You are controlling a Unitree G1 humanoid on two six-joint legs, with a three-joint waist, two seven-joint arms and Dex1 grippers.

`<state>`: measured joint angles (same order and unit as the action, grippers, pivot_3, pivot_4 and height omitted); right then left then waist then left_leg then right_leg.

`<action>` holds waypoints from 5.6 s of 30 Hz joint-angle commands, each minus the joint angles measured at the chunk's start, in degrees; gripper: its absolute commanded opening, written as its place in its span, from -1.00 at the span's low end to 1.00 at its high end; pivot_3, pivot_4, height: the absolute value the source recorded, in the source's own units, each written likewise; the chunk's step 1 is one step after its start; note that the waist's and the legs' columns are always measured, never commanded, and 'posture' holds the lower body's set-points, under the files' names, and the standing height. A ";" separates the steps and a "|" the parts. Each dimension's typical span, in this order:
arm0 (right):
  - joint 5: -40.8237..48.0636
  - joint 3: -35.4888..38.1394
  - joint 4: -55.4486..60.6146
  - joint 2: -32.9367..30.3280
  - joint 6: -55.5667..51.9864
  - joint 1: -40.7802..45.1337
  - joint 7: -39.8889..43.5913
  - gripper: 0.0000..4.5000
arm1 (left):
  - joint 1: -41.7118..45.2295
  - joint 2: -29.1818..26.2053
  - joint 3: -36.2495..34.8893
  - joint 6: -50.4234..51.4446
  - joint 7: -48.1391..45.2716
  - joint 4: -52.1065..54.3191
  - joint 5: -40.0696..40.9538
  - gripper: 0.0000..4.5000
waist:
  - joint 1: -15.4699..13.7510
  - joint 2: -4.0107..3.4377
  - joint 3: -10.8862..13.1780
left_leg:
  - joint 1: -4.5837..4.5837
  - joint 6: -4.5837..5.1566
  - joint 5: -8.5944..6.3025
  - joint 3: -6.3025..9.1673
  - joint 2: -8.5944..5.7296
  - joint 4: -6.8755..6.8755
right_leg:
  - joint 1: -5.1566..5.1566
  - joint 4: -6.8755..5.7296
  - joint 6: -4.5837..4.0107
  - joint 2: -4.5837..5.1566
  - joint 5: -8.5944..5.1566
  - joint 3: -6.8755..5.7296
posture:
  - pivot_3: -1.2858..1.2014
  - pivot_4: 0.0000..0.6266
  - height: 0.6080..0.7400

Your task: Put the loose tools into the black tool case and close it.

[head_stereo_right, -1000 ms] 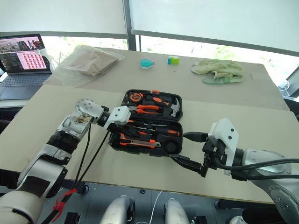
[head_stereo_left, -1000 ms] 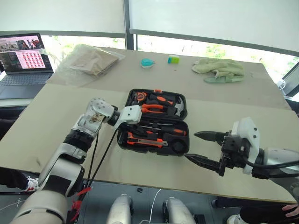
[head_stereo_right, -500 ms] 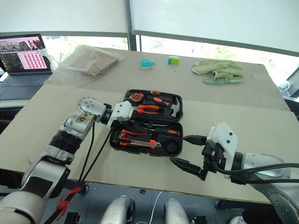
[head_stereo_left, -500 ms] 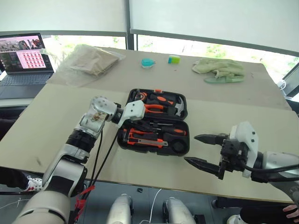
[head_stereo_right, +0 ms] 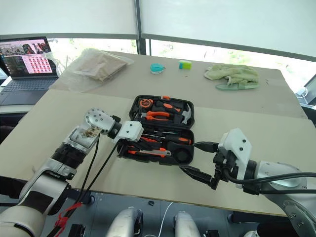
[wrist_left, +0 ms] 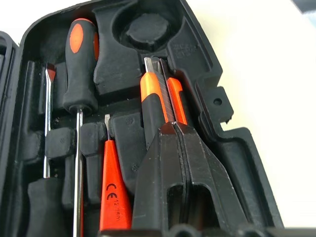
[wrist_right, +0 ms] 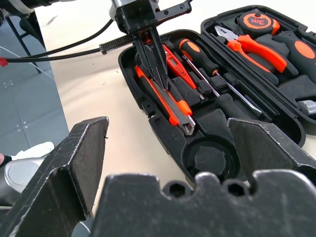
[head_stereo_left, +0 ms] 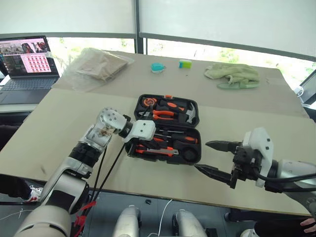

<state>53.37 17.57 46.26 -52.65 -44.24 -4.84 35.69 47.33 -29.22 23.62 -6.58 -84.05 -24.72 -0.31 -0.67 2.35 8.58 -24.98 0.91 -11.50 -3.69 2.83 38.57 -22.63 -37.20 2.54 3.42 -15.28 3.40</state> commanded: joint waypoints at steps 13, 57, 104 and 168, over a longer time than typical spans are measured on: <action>2.02 0.67 1.49 -0.08 0.55 0.84 -1.13 1.00 | -4.83 -4.08 1.20 0.24 4.66 -7.61 -5.19 -0.99 | 0.92 -0.57 -1.06 | 0.75 0.03 0.02 -0.03 0.10 -0.02 | 0.54 0.03 -0.11 -0.03 -0.05 0.23 | 0.03 -0.52 1.00; -2.61 -2.44 -1.64 0.34 1.36 1.55 1.85 1.00 | -5.75 -0.16 -0.59 -12.35 10.89 -9.78 -7.37 -0.99 | 0.49 -0.33 -1.23 | 0.65 0.15 -0.08 -0.09 0.00 -0.50 | 0.39 0.36 -0.02 0.02 -0.10 0.35 | 0.03 -0.52 1.00; -2.05 3.67 -2.24 -1.04 -1.18 -1.05 0.36 1.00 | -5.44 -5.80 -10.75 16.25 0.51 6.82 13.76 -0.68 | 1.08 -0.28 -1.04 | 0.42 0.16 -0.09 -0.07 0.09 -0.54 | 0.15 0.35 -0.03 0.05 -0.12 0.34 | 0.03 -0.52 1.00; -35.75 -33.80 -23.27 3.01 3.83 30.33 21.30 -0.96 | -9.74 -17.71 -17.13 30.72 1.61 32.92 25.87 1.00 | 0.38 -0.49 -0.20 | -0.21 0.12 -0.10 -0.32 -0.13 -0.49 | -0.60 0.04 0.01 -0.01 -0.26 0.31 | 0.03 -0.52 1.00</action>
<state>20.36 -14.94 21.50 -48.61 -41.13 24.47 56.71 37.40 -46.33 7.20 24.95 -82.47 6.44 25.79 -0.29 1.86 8.39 -25.19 1.03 -11.60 -4.04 2.69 38.11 -23.24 -37.16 2.55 3.42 -15.54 3.71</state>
